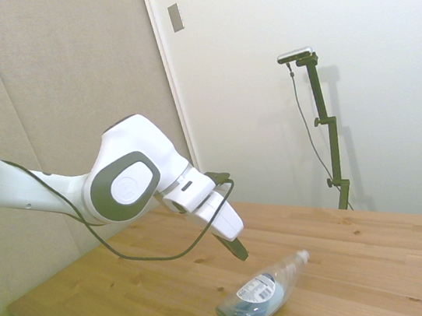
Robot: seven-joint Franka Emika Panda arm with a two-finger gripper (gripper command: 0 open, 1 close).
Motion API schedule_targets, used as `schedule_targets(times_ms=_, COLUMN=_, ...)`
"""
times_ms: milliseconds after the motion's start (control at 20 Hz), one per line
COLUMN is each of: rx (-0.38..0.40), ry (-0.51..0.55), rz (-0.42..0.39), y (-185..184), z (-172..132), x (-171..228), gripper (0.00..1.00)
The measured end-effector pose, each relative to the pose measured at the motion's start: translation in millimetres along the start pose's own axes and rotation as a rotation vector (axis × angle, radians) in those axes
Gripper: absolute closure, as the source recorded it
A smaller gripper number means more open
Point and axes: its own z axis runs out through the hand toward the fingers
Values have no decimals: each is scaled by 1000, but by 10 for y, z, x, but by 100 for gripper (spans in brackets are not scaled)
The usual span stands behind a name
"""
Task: Knock down the dish soap
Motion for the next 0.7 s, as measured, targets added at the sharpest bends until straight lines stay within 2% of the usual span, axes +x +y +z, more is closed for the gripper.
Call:
schedule_targets(times_ms=500, rx=-14, ry=51, rz=61, y=-132, z=426, x=670, gripper=100)
schedule_targets(times_ms=700, rx=-19, ry=71, rz=78, y=-162, z=497, x=868, gripper=100)
